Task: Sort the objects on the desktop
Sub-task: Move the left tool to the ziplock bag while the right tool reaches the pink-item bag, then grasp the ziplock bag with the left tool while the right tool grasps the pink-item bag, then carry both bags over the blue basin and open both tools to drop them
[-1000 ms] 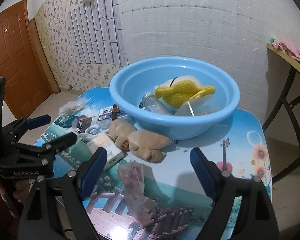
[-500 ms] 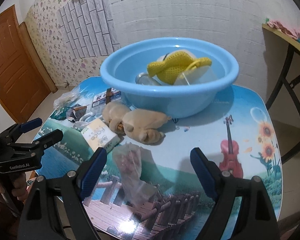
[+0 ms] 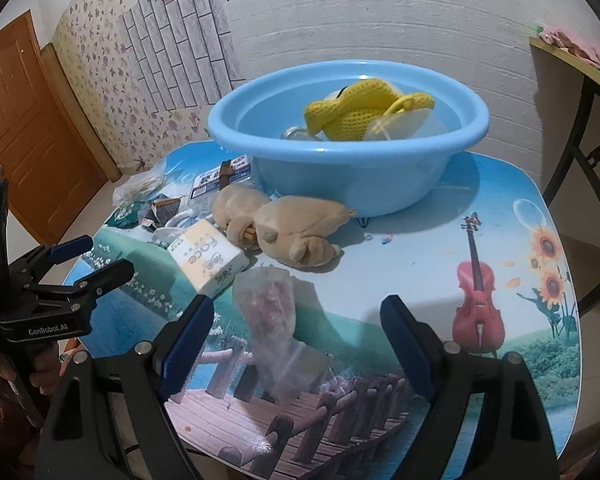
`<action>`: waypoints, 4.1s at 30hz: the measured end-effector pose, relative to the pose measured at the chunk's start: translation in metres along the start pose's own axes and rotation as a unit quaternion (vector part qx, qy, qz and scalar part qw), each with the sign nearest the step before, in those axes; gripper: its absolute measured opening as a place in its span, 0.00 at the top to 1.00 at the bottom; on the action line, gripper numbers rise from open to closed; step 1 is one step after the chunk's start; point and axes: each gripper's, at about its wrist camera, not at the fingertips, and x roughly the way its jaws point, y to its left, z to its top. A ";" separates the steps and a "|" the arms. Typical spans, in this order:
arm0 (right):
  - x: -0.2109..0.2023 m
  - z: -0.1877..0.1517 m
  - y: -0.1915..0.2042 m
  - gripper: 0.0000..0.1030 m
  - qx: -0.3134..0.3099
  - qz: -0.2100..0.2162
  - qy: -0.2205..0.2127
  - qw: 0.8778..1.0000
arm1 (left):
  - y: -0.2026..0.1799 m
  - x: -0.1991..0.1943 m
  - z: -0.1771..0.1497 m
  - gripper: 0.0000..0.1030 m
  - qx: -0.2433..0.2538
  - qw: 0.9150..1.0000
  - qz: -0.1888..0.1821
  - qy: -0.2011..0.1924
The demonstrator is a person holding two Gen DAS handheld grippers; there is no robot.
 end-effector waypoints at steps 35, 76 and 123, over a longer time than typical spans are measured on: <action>0.036 -0.008 0.017 0.45 -0.043 -0.016 0.052 0.998 | 0.086 0.071 0.034 0.28 -0.024 0.998 0.026 0.051; 0.020 -0.017 -0.008 0.76 -0.009 -0.017 0.028 0.999 | 0.107 0.084 0.066 0.38 -0.047 0.998 0.029 0.037; -0.047 -0.010 -0.009 0.83 -0.004 0.030 -0.068 0.997 | -0.014 -0.039 0.019 0.77 -0.016 0.999 -0.034 -0.020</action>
